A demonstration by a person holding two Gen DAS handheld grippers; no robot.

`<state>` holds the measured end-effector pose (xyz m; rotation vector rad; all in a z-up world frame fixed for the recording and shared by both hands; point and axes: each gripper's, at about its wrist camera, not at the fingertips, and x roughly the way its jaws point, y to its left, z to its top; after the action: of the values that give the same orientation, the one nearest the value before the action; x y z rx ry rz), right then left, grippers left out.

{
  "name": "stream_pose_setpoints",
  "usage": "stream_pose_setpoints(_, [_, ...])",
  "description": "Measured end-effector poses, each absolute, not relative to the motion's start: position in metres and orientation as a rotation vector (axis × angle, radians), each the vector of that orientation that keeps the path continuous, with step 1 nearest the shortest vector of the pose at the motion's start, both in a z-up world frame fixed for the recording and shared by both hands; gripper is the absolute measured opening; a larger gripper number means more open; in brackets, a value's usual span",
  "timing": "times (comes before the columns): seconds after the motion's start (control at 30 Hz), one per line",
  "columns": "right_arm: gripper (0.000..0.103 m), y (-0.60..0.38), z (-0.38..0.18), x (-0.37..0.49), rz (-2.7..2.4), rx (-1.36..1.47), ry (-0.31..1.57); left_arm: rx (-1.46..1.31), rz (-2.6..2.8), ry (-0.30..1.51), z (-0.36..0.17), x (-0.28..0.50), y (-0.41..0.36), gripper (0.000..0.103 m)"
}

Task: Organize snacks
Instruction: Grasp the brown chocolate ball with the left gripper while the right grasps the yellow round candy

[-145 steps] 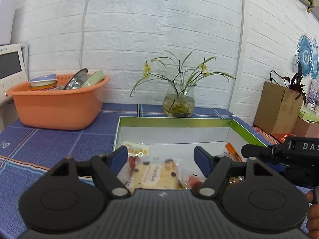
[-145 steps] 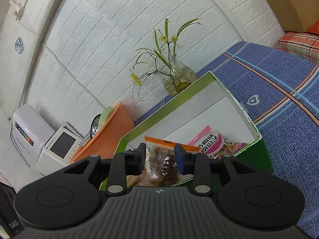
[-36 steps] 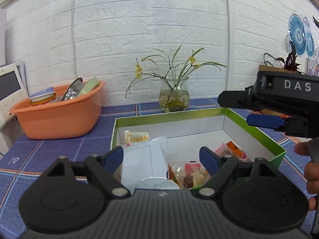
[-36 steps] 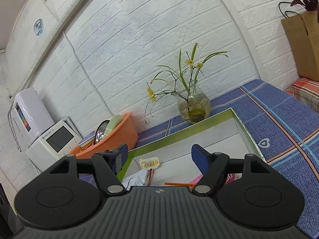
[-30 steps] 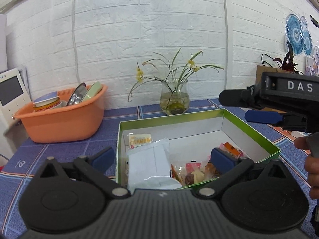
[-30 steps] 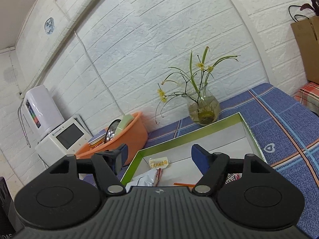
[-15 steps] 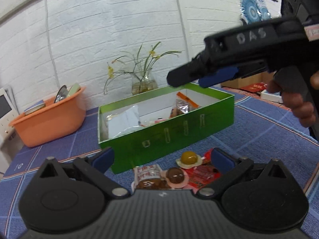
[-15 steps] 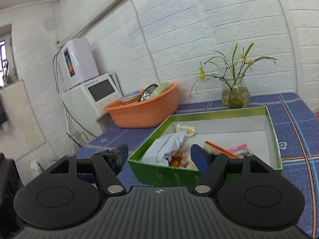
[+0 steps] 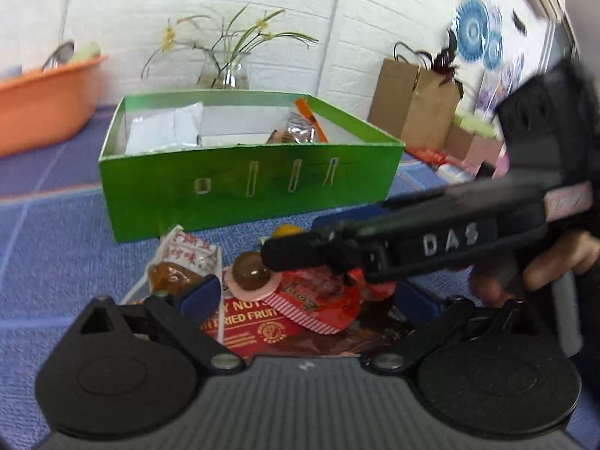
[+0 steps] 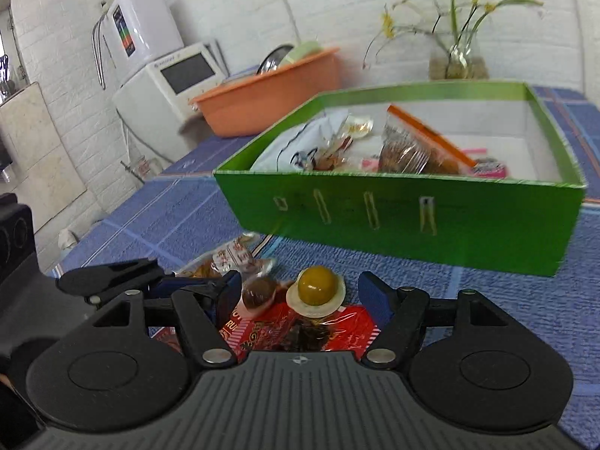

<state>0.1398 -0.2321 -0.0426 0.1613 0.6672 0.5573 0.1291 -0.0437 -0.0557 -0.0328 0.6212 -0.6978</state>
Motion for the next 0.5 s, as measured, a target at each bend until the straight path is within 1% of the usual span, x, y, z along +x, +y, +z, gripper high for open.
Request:
stream_pose_setpoints(0.03, [0.103,-0.232,-0.045,0.143,0.572,0.164,0.683,-0.089,-0.717,0.638,-0.055,0.133,-0.036,0.101])
stream_pose_setpoints(0.07, [0.096,-0.232,-0.047,0.147,0.588,0.175,0.702,-0.152,-0.73,0.652,-0.054,0.136,-0.028,0.101])
stream_pose_setpoints(0.1, [0.093,-0.235,-0.048,0.151,0.6,0.196,0.714,-0.212,-0.735,0.67,-0.054,0.141,-0.022,0.101])
stream_pose_setpoints(0.13, [0.087,-0.239,-0.049,0.155,0.606,0.235,0.731,-0.255,-0.731,0.681,-0.055,0.143,-0.017,0.101])
stream_pose_setpoints(0.17, [0.079,-0.244,-0.049,0.16,0.604,0.282,0.751,-0.276,-0.703,0.684,-0.054,0.144,-0.015,0.101])
stream_pose_setpoints(0.2, [0.074,-0.248,-0.051,0.163,0.6,0.323,0.77,-0.273,-0.663,0.687,-0.055,0.145,-0.015,0.101])
stream_pose_setpoints(0.23, [0.067,-0.251,-0.051,0.165,0.596,0.348,0.782,-0.253,-0.618,0.689,-0.055,0.144,-0.016,0.099])
stream_pose_setpoints(0.27, [0.064,-0.253,-0.052,0.164,0.595,0.347,0.786,-0.226,-0.6,0.682,-0.056,0.143,-0.018,0.099])
stream_pose_setpoints(0.3, [0.064,-0.252,-0.051,0.162,0.601,0.33,0.784,-0.198,-0.595,0.679,-0.055,0.142,-0.021,0.099])
stream_pose_setpoints(0.33, [0.069,-0.25,-0.05,0.16,0.606,0.307,0.781,-0.161,-0.586,0.674,-0.054,0.14,-0.025,0.099])
stream_pose_setpoints(0.43, [0.07,-0.238,-0.045,0.154,0.598,0.208,0.771,-0.054,-0.573,0.653,-0.054,0.136,-0.038,0.099])
stream_pose_setpoints(0.5, [0.065,-0.225,-0.043,0.15,0.581,0.096,0.751,-0.022,-0.573,0.642,-0.056,0.139,-0.04,0.099])
